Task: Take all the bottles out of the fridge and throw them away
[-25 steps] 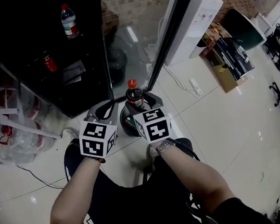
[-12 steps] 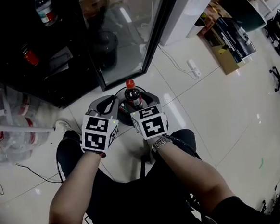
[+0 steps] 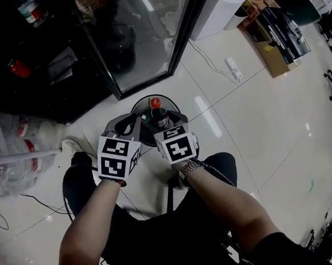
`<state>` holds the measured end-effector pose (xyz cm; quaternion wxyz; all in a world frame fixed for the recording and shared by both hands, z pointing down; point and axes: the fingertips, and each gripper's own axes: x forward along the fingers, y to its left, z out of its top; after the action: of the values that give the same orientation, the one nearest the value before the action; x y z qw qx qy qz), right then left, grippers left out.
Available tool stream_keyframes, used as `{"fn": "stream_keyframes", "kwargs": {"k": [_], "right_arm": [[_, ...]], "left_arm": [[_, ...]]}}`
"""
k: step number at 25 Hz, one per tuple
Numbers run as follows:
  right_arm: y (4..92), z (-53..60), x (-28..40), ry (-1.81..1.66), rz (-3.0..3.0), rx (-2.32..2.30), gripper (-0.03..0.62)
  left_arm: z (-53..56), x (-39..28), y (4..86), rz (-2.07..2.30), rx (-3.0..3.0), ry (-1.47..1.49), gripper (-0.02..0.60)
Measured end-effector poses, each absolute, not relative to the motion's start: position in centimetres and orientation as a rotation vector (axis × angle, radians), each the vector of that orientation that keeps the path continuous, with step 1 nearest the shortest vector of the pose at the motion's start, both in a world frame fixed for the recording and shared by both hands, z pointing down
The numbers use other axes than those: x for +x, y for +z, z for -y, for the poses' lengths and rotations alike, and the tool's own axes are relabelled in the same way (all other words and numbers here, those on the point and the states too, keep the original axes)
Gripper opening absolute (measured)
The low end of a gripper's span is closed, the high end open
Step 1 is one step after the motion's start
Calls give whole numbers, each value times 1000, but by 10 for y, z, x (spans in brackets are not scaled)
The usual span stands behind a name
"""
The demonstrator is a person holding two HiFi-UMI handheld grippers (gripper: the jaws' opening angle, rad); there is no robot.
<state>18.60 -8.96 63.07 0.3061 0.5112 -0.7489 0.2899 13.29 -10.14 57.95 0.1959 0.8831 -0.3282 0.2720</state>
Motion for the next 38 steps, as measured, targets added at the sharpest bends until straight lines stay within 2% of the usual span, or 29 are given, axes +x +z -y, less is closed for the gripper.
{"fn": "stream_keyframes", "kwargs": {"k": [6,7,8,9,22,38], "right_arm": [[662,91,196,805,1919,1346,260],[664,93,200,784,1907,1355,229],[665,96,203,756,1897,1363,141],[665,99,205,738,1890,1368,130],[664,95,203,828,1902,1390,130],[549,143,144,610,2136,1428,133]], "left_arm": [[101,134,598,895,2444,799,6],[102,134,600,896,2440,801,6],[103,133,601,897,2437,803,6],[104,132,603,899,2434,805,6],[106,123,599,922,2432,798,6],[131,78,527,1092,2491,722,6]]}}
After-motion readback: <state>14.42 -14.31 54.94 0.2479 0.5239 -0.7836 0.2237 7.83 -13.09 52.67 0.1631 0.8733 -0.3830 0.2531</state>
